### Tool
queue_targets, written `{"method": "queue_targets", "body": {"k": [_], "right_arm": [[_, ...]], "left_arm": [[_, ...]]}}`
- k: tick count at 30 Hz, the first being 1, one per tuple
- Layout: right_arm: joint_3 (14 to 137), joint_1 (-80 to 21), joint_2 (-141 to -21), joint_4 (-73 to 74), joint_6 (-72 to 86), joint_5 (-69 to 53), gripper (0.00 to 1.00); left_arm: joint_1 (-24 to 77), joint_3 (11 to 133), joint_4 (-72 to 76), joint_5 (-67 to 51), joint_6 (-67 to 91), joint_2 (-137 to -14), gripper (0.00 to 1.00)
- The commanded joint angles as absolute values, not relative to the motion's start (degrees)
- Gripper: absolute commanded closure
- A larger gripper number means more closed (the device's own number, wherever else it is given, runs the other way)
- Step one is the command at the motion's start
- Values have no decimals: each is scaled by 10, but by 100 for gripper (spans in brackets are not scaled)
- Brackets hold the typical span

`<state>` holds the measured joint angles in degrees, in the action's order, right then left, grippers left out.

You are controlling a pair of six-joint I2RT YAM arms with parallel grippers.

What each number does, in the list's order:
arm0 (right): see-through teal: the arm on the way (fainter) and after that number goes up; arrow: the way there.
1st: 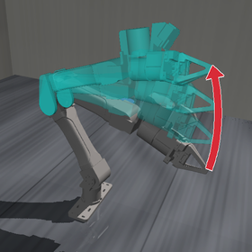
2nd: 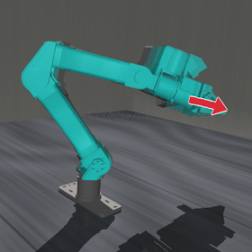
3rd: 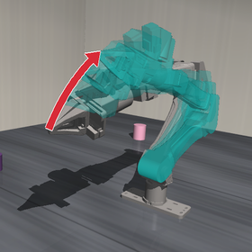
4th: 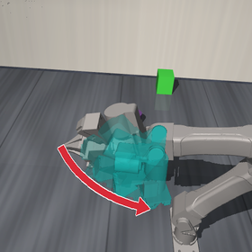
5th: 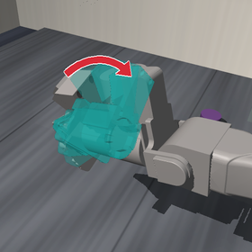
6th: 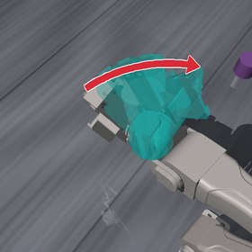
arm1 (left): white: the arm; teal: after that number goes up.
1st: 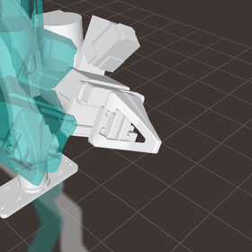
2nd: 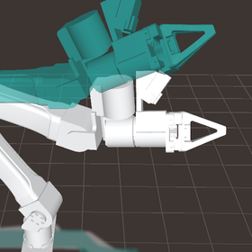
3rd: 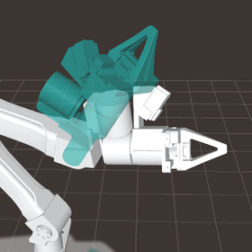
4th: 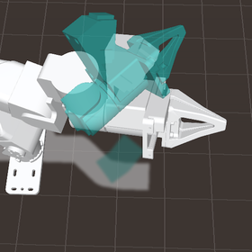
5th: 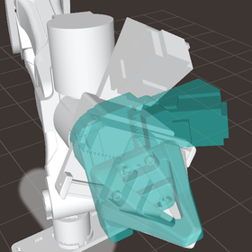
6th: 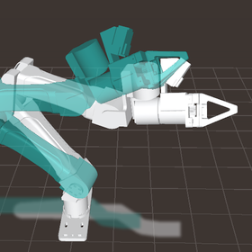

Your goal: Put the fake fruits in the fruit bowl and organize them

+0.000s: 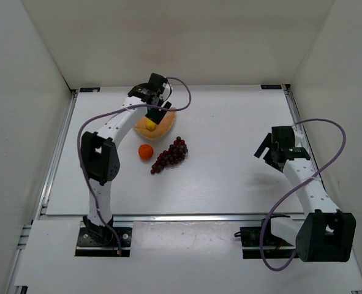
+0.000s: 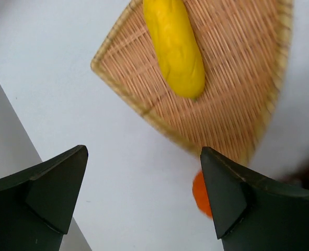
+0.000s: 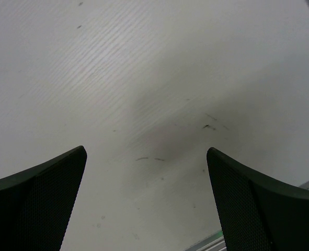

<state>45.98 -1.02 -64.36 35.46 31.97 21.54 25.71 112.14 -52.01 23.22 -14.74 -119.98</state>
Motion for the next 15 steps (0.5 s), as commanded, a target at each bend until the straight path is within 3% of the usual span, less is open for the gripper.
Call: {"method": "queue_targets", "body": {"k": [1, 8, 15], "right_arm": [[497, -77, -649, 313, 278, 183, 0], [542, -115, -720, 308, 345, 131, 0], [554, -142, -732, 308, 356, 129, 0]], "left_arm": [[262, 1065, -563, 169, -127, -1083, 0], [262, 883, -570, 43, -113, -1031, 0], [257, 890, -562, 38, -89, -1092, 0]]}}
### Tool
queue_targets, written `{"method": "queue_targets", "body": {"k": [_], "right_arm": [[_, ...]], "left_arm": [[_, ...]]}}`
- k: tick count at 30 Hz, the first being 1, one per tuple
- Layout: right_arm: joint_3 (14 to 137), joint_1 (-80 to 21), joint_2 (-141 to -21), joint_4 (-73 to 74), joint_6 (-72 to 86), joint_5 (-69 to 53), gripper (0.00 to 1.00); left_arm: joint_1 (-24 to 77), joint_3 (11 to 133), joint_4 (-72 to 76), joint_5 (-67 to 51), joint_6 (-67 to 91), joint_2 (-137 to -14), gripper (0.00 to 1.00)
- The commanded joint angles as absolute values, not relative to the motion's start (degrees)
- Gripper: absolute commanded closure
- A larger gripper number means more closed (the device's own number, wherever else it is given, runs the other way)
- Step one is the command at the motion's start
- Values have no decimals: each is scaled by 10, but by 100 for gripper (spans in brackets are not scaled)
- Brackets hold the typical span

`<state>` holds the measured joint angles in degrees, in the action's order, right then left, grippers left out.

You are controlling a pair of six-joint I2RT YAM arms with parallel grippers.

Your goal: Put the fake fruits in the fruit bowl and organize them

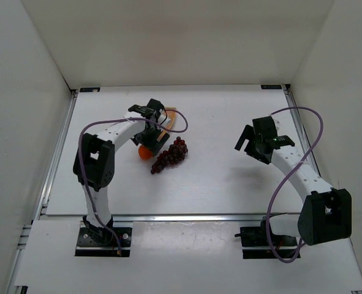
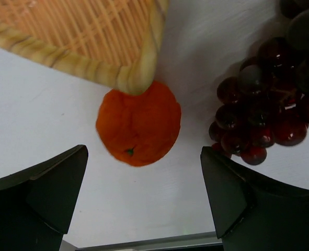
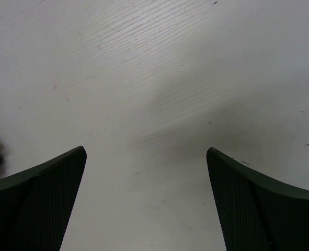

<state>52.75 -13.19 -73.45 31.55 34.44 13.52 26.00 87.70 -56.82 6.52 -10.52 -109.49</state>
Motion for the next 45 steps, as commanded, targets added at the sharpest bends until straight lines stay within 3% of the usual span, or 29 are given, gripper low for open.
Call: {"method": "queue_targets", "body": {"k": [1, 4, 8, 9, 12, 13, 17, 22, 27, 35, 45], "right_arm": [[554, -142, -732, 308, 356, 129, 0], [554, -142, -732, 313, 356, 141, 0], [548, -142, -727, 319, 356, 147, 0], [548, -148, -727, 319, 356, 147, 0], [542, -153, -727, 319, 370, 147, 0], [542, -160, -727, 319, 375, 147, 0], [548, -190, -753, 319, 387, 147, 0], [555, -195, -792, 286, 464, 73, 0], [589, -241, -859, 223, 505, -8, 0], [743, -340, -990, 262, 481, 4, 0], [823, -393, -1102, 310, 462, -9, 0]], "left_arm": [[251, 890, -563, 32, -89, -1106, 0], [246, 890, -563, 32, -89, -1133, 0], [228, 884, -563, 26, -83, -1139, 23], [228, 875, -563, 21, -91, -1132, 35], [228, 841, -563, 21, -98, -1109, 52], [228, 832, -563, 21, -98, -1102, 63], [222, 817, -580, 32, -103, -1061, 77], [222, 852, -608, 121, -151, -983, 77], [191, 874, -477, 152, -171, -942, 76], [157, 1080, -451, 114, -119, -1137, 74], [157, 1151, -451, 178, -99, -1239, 72]]}}
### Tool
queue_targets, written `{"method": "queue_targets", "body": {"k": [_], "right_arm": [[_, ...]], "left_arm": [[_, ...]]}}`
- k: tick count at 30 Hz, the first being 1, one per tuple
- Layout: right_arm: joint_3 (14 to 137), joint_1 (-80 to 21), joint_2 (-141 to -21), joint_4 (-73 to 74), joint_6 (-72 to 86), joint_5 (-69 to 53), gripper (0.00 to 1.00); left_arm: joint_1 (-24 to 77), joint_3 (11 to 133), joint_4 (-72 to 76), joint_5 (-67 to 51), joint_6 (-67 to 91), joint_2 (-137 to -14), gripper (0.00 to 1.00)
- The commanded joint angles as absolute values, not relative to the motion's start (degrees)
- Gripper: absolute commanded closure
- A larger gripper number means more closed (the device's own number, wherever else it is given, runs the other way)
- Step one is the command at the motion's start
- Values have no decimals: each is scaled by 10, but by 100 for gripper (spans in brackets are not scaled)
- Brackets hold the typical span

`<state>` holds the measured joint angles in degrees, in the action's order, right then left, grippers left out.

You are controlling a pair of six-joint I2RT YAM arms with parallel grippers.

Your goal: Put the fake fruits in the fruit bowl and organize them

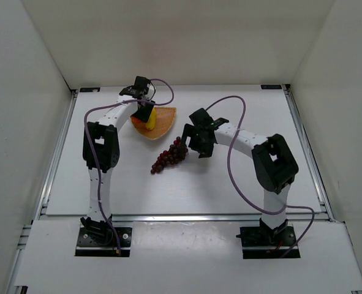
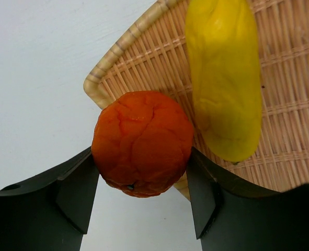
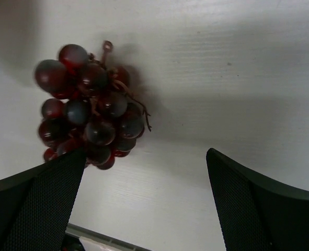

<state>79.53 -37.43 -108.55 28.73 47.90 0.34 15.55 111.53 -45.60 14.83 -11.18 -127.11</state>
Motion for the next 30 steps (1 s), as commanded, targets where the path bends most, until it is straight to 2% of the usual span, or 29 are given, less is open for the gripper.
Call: {"method": "queue_targets", "body": {"k": [1, 6, 7, 8, 10, 11, 12, 19, 25, 29, 30], "right_arm": [[831, -399, -1107, 302, 455, -14, 0], [866, -419, -1136, 281, 438, -31, 0], [866, -419, -1143, 281, 438, -31, 0], [866, -425, -1150, 281, 438, -31, 0], [872, -425, -1157, 281, 450, -31, 0], [872, -425, -1164, 281, 450, -31, 0], [872, -425, -1175, 281, 459, -31, 0], [928, -425, -1226, 281, 504, -56, 0], [950, -413, -1254, 301, 562, -62, 2], [940, -408, -1260, 296, 567, -68, 24], [940, -408, -1254, 291, 567, -68, 39]], "left_arm": [[157, 1151, -451, 183, -99, -1248, 72], [157, 1145, -451, 182, -99, -1269, 63], [157, 1139, -451, 182, -99, -1269, 57], [157, 1139, -451, 174, -99, -1269, 43], [157, 1124, -451, 162, -99, -1264, 23], [157, 1119, -451, 162, -99, -1264, 15], [157, 1119, -451, 162, -99, -1258, 12], [157, 1092, -451, 156, -94, -1209, 1], [146, 1053, -456, 156, -75, -1139, 0], [118, 1010, -461, 156, -69, -1082, 0], [113, 995, -468, 156, -69, -1073, 0]]}}
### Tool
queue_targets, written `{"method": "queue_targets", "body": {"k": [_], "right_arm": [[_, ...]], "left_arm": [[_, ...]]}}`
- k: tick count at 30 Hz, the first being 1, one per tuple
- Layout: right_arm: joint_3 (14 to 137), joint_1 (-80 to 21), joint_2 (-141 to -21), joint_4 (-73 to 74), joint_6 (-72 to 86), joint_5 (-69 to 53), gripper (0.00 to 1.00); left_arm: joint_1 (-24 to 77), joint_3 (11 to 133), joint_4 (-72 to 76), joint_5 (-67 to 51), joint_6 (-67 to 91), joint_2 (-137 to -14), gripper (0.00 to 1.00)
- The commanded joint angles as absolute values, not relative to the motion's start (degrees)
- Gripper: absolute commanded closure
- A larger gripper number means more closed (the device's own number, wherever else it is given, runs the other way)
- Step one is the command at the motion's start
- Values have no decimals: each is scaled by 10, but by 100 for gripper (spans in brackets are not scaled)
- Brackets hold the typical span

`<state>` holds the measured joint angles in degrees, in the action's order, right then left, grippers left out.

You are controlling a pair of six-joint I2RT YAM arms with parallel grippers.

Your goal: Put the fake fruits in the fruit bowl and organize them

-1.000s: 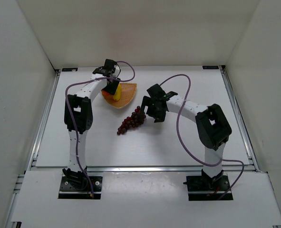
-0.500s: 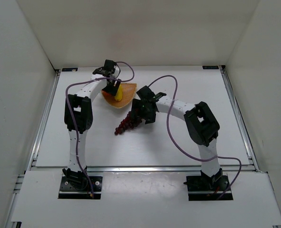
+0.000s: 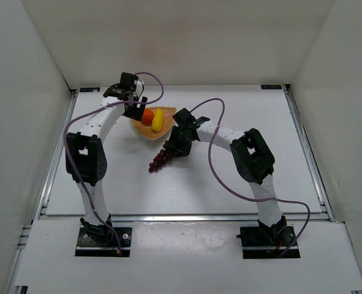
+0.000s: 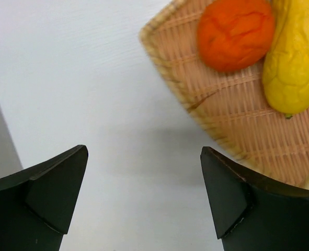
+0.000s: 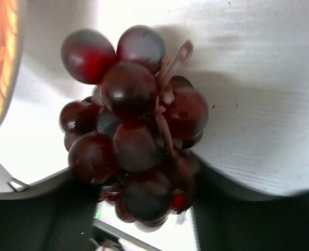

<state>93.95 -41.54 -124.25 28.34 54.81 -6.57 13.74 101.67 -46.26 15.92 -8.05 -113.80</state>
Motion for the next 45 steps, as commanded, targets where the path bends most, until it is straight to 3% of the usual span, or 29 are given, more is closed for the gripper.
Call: {"method": "queue_targets", "body": {"k": [1, 3, 6, 10, 14, 20, 30, 35, 43, 44, 45], "right_arm": [[931, -408, -1254, 291, 567, -68, 48], [924, -408, -1237, 286, 555, -68, 67], [911, -408, -1209, 286, 530, -68, 82], [882, -408, -1139, 286, 503, -61, 91], [869, -403, -1066, 298, 487, -55, 94], [928, -397, -1005, 304, 482, -50, 94], [1160, -353, -1188, 242, 606, -131, 94], [1177, -353, -1248, 202, 664, -142, 94], [1196, -353, -1312, 183, 670, -200, 74], [1196, -353, -1319, 183, 670, -200, 69], [1188, -353, -1319, 183, 664, -200, 55]], "left_arm": [[107, 989, -468, 156, -69, -1066, 0], [88, 975, -481, 156, -63, -1048, 0], [66, 958, -489, 151, -63, -1028, 0], [41, 937, -495, 146, -58, -1006, 0], [18, 917, -495, 139, -58, -994, 0], [-13, 891, -495, 120, -48, -983, 0], [-42, 865, -500, 109, -42, -972, 0], [-49, 839, -500, 104, -37, -961, 0], [-66, 816, -500, 98, -37, -961, 0], [-66, 816, -500, 98, -37, -961, 0], [-66, 816, -500, 98, -37, -961, 0]]}}
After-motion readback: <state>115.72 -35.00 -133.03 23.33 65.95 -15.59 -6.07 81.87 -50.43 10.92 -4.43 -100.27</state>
